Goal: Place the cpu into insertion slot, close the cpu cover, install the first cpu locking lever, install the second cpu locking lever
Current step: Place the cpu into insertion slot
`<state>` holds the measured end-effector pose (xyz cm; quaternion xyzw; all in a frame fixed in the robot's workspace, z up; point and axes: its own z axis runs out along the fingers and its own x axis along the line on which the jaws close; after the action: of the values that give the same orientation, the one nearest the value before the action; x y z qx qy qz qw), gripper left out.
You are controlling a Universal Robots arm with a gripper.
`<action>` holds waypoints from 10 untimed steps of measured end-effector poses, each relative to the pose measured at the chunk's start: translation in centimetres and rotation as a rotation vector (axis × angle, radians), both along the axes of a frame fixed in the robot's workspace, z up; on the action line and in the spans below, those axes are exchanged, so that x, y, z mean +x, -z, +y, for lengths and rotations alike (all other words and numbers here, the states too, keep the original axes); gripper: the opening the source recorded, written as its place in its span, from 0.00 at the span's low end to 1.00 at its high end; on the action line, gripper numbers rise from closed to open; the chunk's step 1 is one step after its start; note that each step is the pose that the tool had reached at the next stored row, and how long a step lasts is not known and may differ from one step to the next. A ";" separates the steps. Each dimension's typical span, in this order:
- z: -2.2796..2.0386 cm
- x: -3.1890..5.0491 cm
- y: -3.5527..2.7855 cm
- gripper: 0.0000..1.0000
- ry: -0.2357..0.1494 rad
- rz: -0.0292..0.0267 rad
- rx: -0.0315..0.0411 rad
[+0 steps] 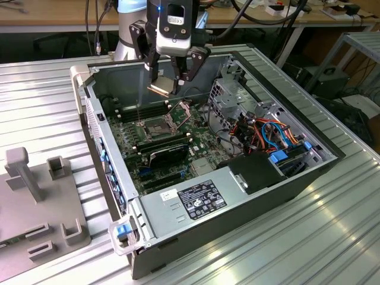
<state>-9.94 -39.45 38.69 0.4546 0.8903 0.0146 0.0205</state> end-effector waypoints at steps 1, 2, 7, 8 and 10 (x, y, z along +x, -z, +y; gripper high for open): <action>0.00 0.00 0.00 0.55 0.003 0.0000 0.0000; 0.00 0.00 0.00 0.55 0.008 0.0000 0.0000; 0.01 0.00 0.00 0.55 0.032 0.0000 0.0000; 0.01 0.01 0.00 0.55 0.035 0.0000 0.0000; 0.02 0.01 0.00 0.55 0.047 0.0000 0.0000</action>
<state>-9.93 -39.43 38.69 0.4755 0.8793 0.0141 0.0209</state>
